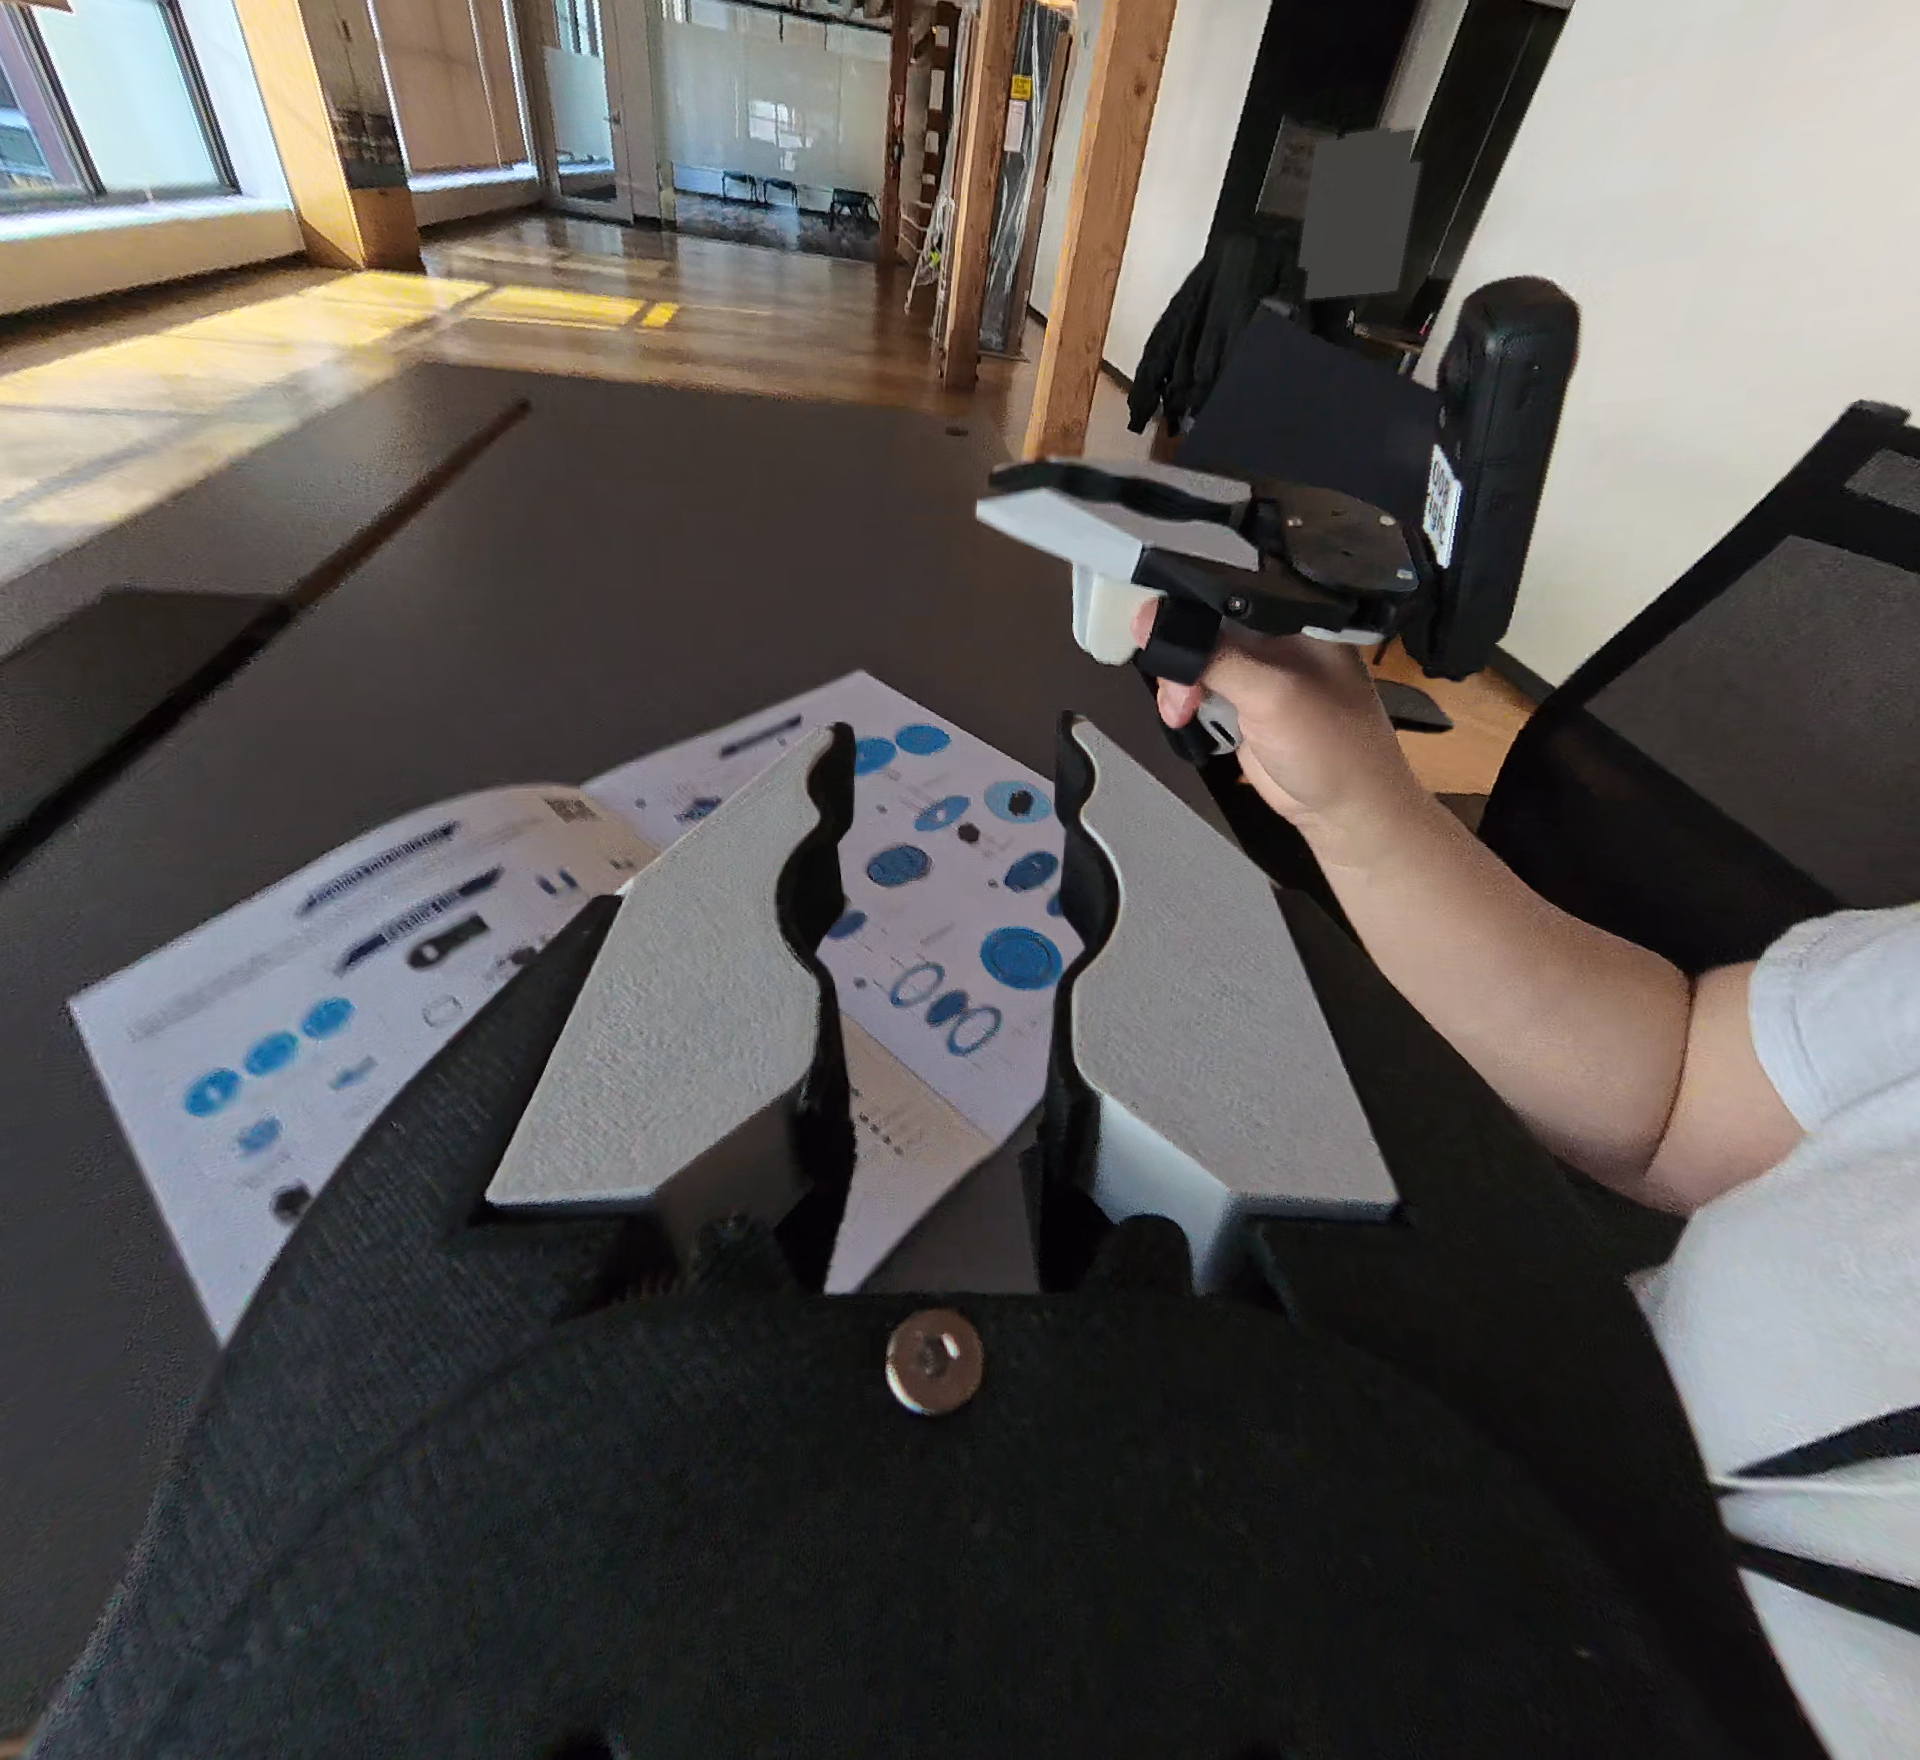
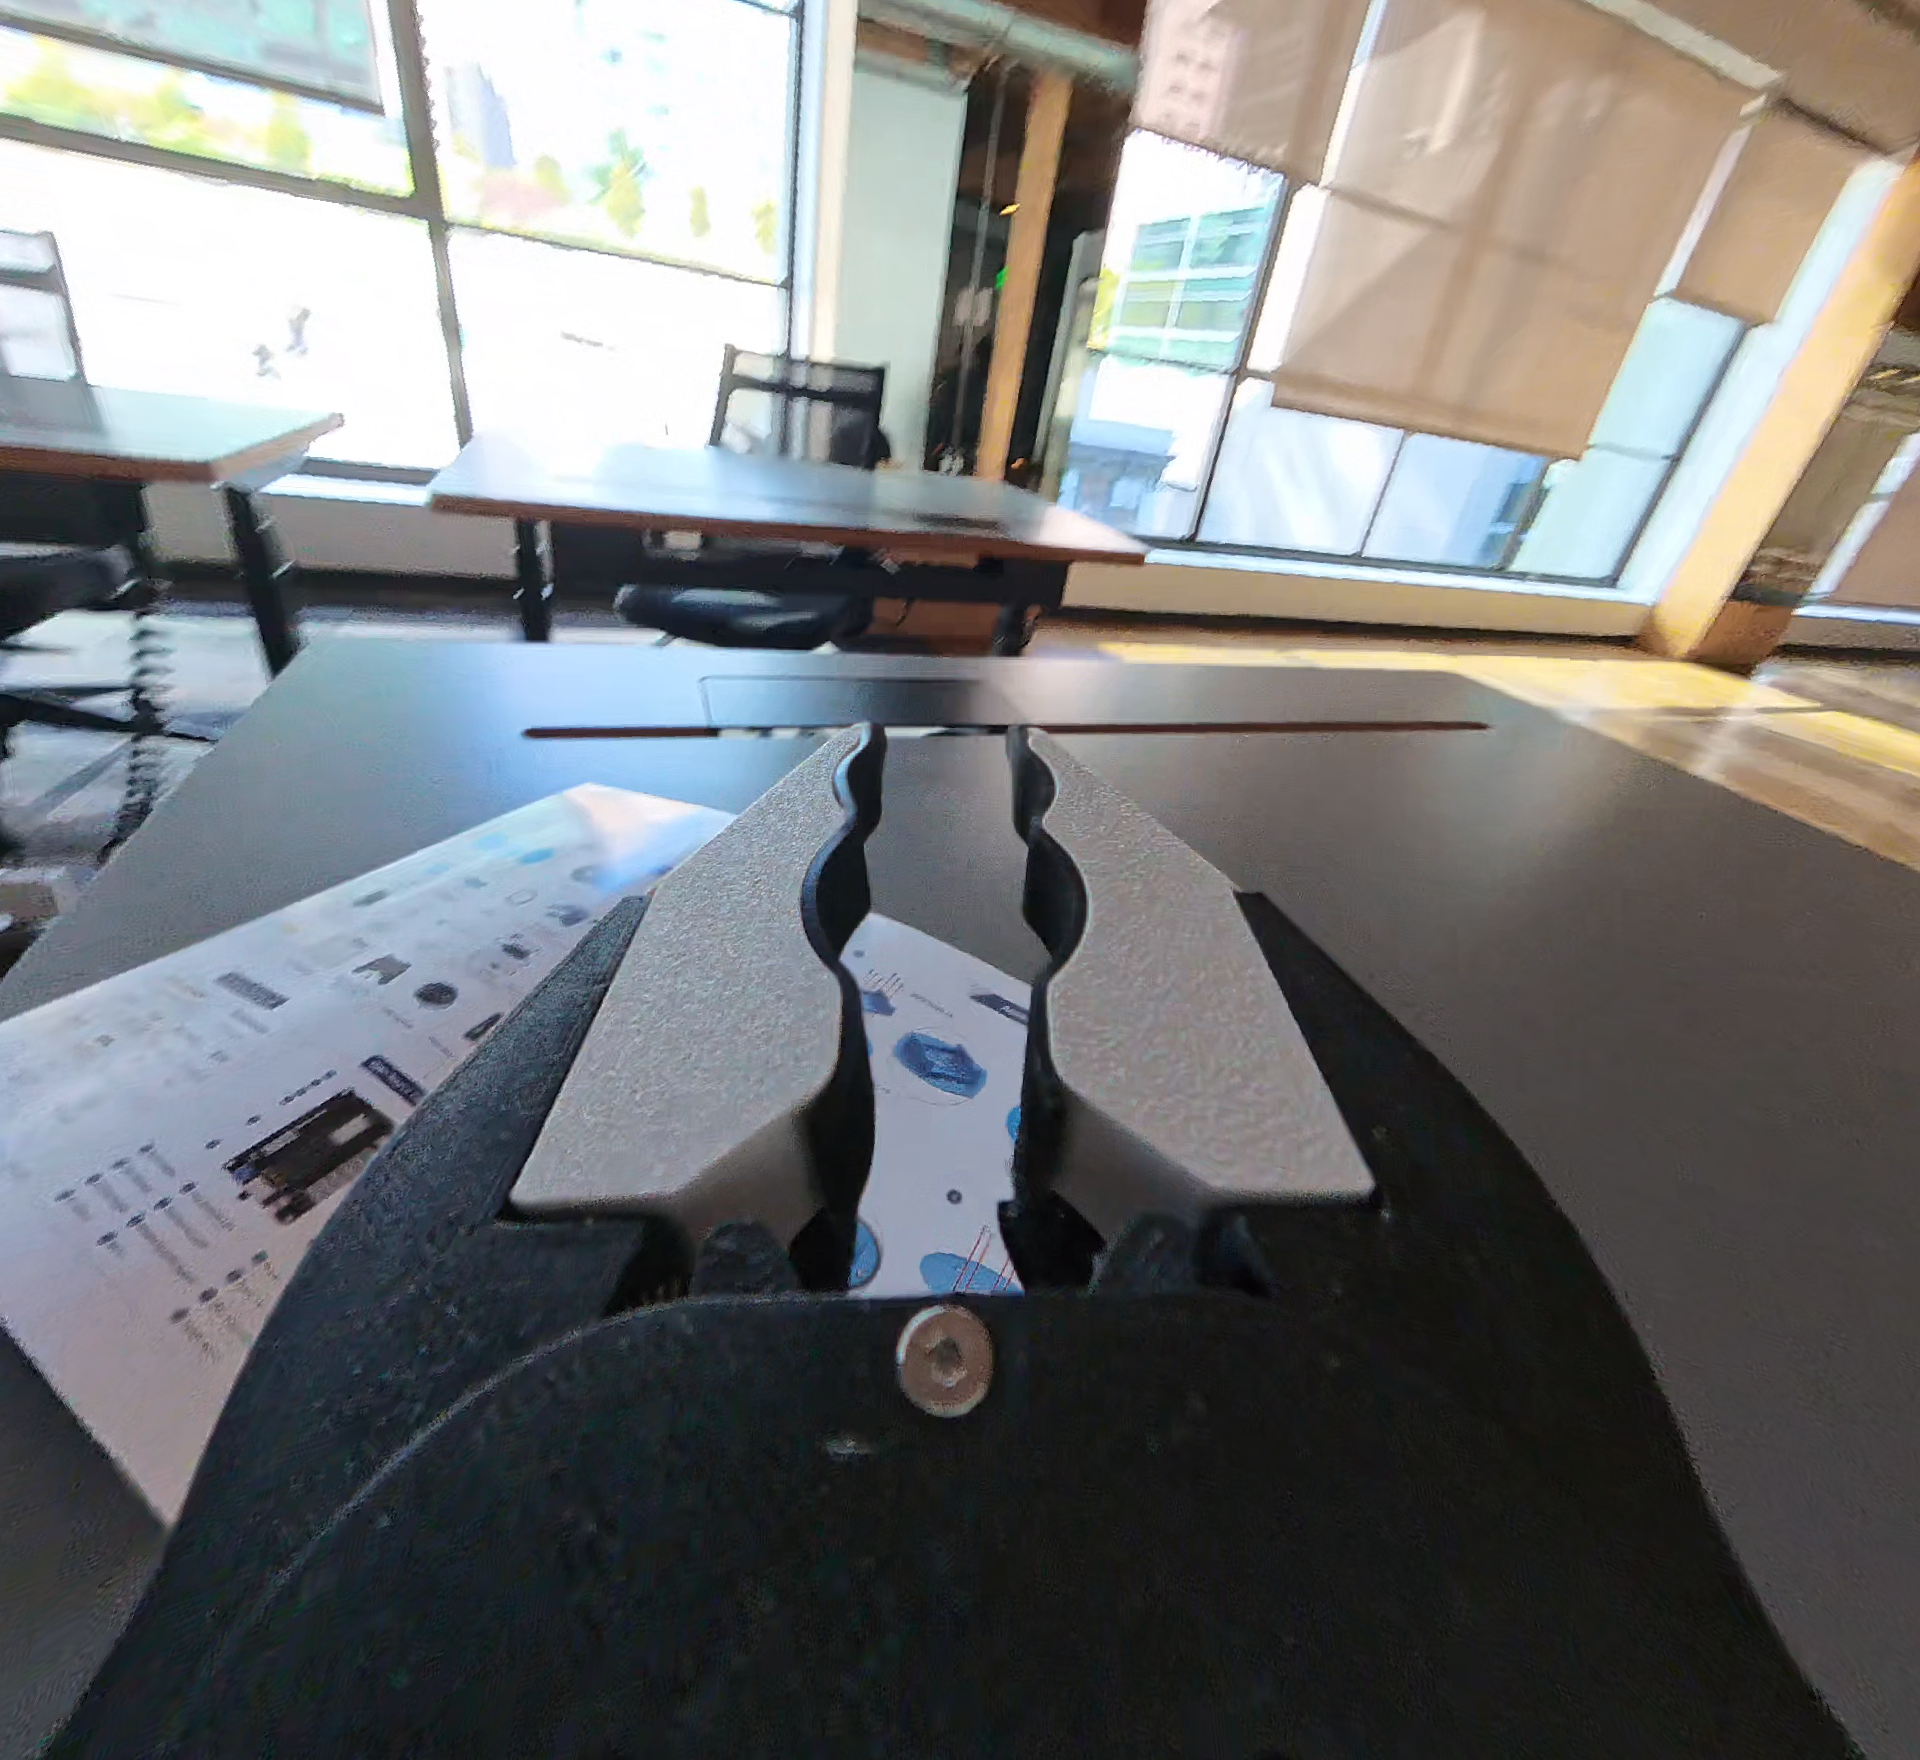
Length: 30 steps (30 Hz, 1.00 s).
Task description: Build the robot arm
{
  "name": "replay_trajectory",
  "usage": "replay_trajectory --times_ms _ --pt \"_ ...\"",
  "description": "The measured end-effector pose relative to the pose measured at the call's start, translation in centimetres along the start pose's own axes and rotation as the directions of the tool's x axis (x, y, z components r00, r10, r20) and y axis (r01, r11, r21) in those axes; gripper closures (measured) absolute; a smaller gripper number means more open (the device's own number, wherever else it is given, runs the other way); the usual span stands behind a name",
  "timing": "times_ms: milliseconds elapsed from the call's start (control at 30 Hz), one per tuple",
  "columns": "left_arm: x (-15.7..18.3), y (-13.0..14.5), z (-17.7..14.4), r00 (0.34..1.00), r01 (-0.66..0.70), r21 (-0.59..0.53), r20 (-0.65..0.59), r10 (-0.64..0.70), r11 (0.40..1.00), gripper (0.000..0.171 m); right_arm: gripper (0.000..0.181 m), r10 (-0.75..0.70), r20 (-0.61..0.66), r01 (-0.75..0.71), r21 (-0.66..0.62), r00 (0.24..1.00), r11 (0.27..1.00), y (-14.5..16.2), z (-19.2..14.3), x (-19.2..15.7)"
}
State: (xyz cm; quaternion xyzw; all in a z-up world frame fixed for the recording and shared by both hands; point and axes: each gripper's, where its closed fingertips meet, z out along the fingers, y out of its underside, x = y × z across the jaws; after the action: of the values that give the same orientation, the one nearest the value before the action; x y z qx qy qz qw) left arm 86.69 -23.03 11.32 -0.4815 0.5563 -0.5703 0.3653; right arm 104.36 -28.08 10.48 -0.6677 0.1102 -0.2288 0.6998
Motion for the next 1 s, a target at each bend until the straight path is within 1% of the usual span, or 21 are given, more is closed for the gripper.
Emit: replay_trajectory --times_ms 67,100,133,200,300,367,433,500,533,600,667,700,733,767,800,833,867,900,933,1000 --pt "-1.2 -3.9 -0.3 0.998 -0.056 0.074 0.032 0.054 0.996 0.139 0.158 -0.005 0.076 0.01 -0.06 0.997 0.998 -0.7 1.2 0.2" --pt "-1.9 -6.3 -0.5 0.995 -0.082 0.138 0.062 0.074 0.987 0.142 0.158 -0.001 0.089 0.006 -0.056 0.996 0.998 -1.5 1.8 0.7" --pt "-2.4 -8.8 -0.7 0.992 -0.106 0.201 0.087 0.09 0.974 0.145 0.154 0.0 0.112 0.005 -0.047 0.994 0.999 -2.7 2.4 1.0" --pt "-3.5 -13.2 -0.9 0.988 -0.129 0.282 0.116 0.099 0.951 0.149 0.149 0.006 0.147 0.005 -0.071 0.989 0.997 -5.2 3.9 1.6" --pt "-4.9 -18.5 -0.2 0.993 -0.091 0.357 0.1 0.059 0.93 0.148 0.149 -0.015 0.139 0.029 -0.094 0.99 0.995 -9.4 6.4 2.8" --pt "-5.6 -20.6 0.7 0.998 -0.045 0.396 0.061 0.023 0.917 0.145 0.149 -0.032 0.14 0.051 -0.131 0.99 0.99 -11.0 8.0 3.3" --pt "-6.3 -20.9 1.8 0.999 -0.014 0.389 0.048 -0.005 0.921 0.143 0.149 -0.046 0.188 0.093 -0.248 0.981 0.964 -10.2 9.1 3.2" --pt "-7.6 -19.7 2.8 0.994 -0.026 0.35 0.112 -0.015 0.936 0.142 0.148 -0.02 0.217 0.098 -0.352 0.976 0.931 -8.7 9.9 3.1" --pt "-8.4 -18.5 3.3 0.987 -0.036 0.307 0.16 -0.014 0.951 0.14 0.147 -0.012 0.227 0.102 -0.39 0.974 0.915 -7.8 10.2 3.0" --pt "-10.0 -16.7 4.1 0.972 -0.035 0.202 0.233 -0.013 0.979 0.135 0.146 -0.012 0.234 0.114 -0.429 0.972 0.896 -6.3 10.6 3.1" --pt "-11.0 -16.7 4.3 0.96 -0.039 0.176 0.281 -0.012 0.984 0.135 0.146 0.004 0.235 0.104 -0.446 0.972 0.889 -4.9 10.8 3.1" --pt "-11.0 -16.7 4.5 0.957 -0.071 0.155 0.289 0.023 0.985 0.134 0.147 0.01 0.247 0.105 -0.446 0.969 0.889 -4.3 10.9 3.0" --pt "-11.0 -16.4 4.8 0.954 -0.104 0.116 0.293 0.066 0.988 0.133 0.144 0.007 0.266 0.128 -0.489 0.964 0.863 -3.6 10.9 3.1" --pt "-11.2 -16.1 4.8 0.95 -0.121 0.088 0.3 0.09 0.989 0.132 0.144 0.001 0.234 0.124 -0.516 0.972 0.848 -3.2 11.2 3.7" --pt "-11.6 -16.1 4.7 0.946 -0.117 0.092 0.314 0.083 0.989 0.133 0.144 -0.014 0.202 0.118 -0.516 0.979 0.848 -3.1 11.6 4.2" --pt "-12.0 -16.4 4.5 0.944 -0.101 0.118 0.324 0.058 0.988 0.133 0.144 -0.026 0.208 0.132 -0.515 0.978 0.847 -2.9 11.9 4.2" --pt "-12.3 -16.5 4.6 0.945 -0.086 0.133 0.324 0.038 0.987 0.134 0.144 -0.029 0.24 0.156 -0.531 0.97 0.833 -2.4 12.0 3.6" --pt "-12.5 -16.2 4.9 0.946 -0.077 0.113 0.323 0.037 0.991 0.134 0.144 -0.031 0.283 0.193 -0.562 0.958 0.804 -1.5 11.8 3.0" --pt "-12.7 -15.4 5.2 0.943 -0.074 0.06 0.33 0.05 0.995 0.134 0.144 -0.038 0.322 0.233 -0.593 0.946 0.771 -0.5 11.4 2.6" --pt "-13.8 -13.1 5.5 0.924 -0.07 -0.083 0.371 0.096 0.994 0.136 0.144 -0.037 0.344 0.269 -0.659 0.938 0.702 1.3 10.6 2.4"
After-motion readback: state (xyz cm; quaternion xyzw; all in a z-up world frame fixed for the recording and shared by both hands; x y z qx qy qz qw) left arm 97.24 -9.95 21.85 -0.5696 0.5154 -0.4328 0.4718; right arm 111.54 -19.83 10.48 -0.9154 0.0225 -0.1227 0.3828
